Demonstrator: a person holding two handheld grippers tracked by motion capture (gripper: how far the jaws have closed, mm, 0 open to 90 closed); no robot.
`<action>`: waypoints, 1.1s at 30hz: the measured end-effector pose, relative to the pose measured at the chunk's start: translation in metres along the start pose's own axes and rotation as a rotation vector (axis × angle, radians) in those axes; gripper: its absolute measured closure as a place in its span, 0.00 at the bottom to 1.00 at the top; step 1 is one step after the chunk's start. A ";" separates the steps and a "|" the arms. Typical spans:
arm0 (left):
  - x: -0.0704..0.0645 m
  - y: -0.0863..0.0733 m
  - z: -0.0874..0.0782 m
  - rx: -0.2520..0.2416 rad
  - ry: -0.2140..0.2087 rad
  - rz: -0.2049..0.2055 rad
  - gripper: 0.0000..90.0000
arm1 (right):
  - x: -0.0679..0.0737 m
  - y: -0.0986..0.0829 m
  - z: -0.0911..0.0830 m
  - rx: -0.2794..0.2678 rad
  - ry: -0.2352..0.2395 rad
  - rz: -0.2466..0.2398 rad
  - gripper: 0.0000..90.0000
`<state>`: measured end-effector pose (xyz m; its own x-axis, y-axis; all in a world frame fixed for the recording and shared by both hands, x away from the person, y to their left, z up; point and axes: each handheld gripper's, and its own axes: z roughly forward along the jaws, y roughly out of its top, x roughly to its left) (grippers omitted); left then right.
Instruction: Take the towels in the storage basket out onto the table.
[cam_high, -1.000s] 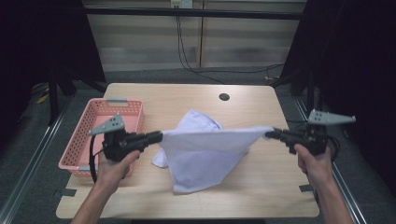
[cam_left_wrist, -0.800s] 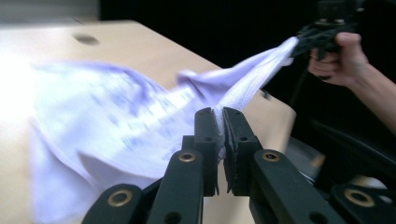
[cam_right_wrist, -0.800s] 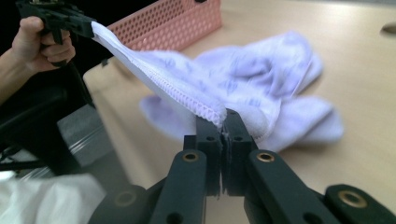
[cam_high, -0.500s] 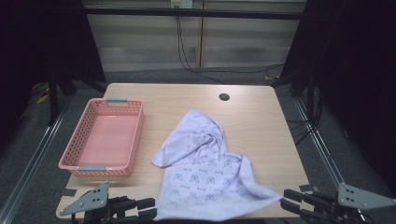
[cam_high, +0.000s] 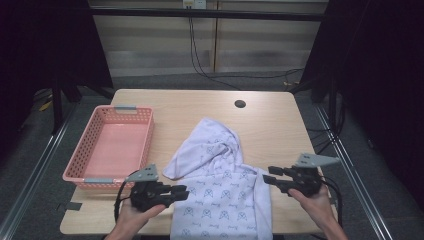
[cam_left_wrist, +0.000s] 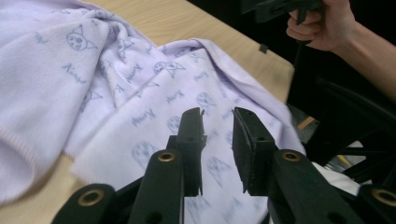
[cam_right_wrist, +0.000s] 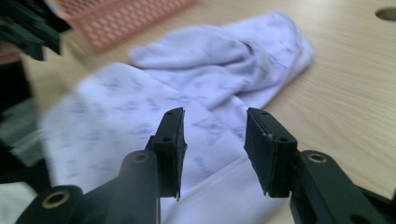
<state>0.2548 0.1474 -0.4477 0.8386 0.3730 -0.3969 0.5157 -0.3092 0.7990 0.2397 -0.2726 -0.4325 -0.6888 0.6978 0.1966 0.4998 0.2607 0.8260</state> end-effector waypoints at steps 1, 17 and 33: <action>0.004 0.003 0.012 0.022 -0.026 -0.015 0.81 | -0.007 0.000 0.011 0.018 -0.004 0.012 0.65; 0.029 -0.023 0.047 0.224 0.112 -0.009 0.82 | -0.039 -0.025 0.035 0.145 -0.151 0.100 0.93; 0.003 -0.034 0.015 0.199 0.040 0.003 0.76 | -0.005 -0.049 -0.012 0.114 -0.085 0.087 0.75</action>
<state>0.2424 0.1463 -0.4827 0.8344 0.4054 -0.3734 0.5414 -0.4755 0.6934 0.2127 -0.2967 -0.4679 -0.5954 0.7741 0.2151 0.6154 0.2673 0.7415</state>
